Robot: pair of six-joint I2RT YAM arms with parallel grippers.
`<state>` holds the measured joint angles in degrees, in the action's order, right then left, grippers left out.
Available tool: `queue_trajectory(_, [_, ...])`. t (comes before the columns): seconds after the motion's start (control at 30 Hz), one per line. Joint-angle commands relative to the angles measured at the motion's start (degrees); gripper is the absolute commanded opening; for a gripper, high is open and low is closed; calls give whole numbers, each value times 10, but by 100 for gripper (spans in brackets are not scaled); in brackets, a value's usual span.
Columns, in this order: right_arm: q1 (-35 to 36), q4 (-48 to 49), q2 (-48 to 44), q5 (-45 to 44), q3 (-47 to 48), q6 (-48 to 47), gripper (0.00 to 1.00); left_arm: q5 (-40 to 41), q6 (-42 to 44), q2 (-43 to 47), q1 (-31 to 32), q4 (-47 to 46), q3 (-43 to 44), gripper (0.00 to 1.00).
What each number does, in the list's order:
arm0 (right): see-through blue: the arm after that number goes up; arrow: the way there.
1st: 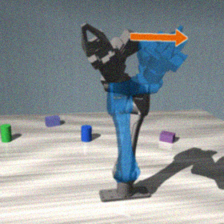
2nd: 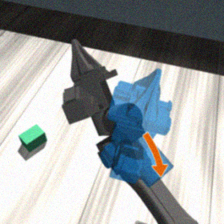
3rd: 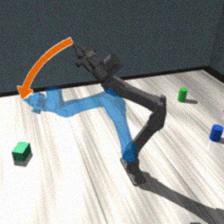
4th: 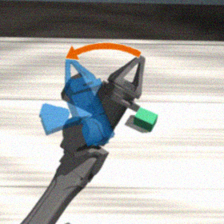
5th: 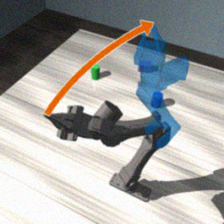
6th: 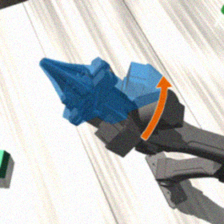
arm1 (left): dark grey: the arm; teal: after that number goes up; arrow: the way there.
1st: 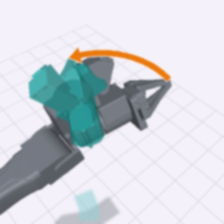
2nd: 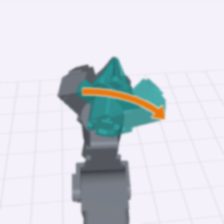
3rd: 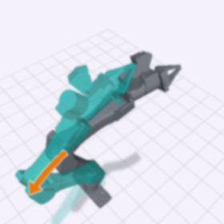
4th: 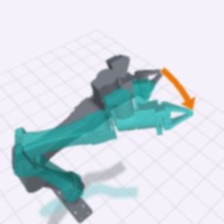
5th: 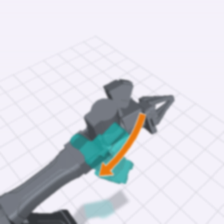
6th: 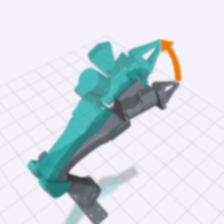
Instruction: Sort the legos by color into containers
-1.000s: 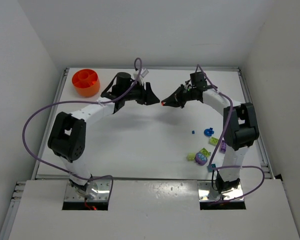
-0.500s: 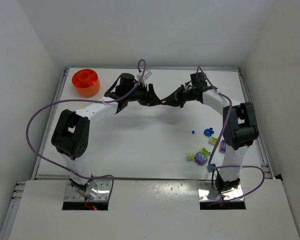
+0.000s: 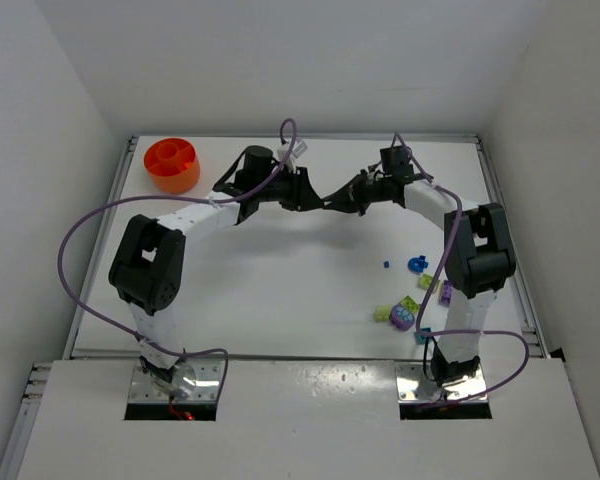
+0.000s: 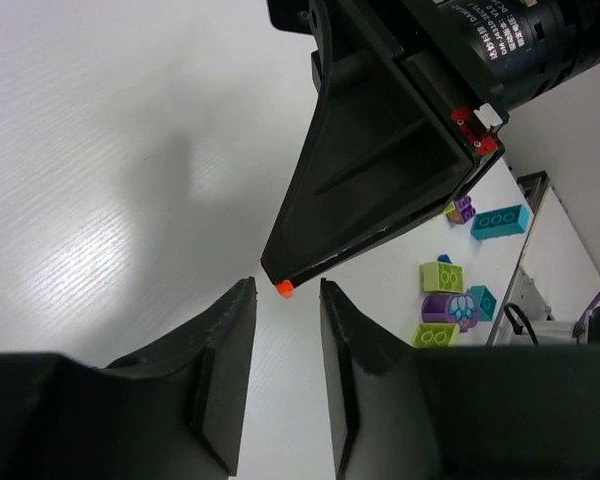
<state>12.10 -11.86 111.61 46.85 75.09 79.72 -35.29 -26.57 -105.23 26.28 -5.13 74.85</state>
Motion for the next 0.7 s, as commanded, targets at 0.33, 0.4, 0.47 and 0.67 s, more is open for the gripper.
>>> queue_trajectory(0.33, [6,55,7,40,6,35,0,10,18,-16,11,-4,31,28])
queue_trajectory(0.4, [6,61,7,40,6,35,0,15,18,-16,11,-4,31,21])
queue_trajectory(0.47, [6,61,7,40,1,35,0,22,18,-16,11,-4,36,13])
queue_trajectory(0.67, [-5,61,-10,33,-17,-10,45,40,50,14,6,34,36,0])
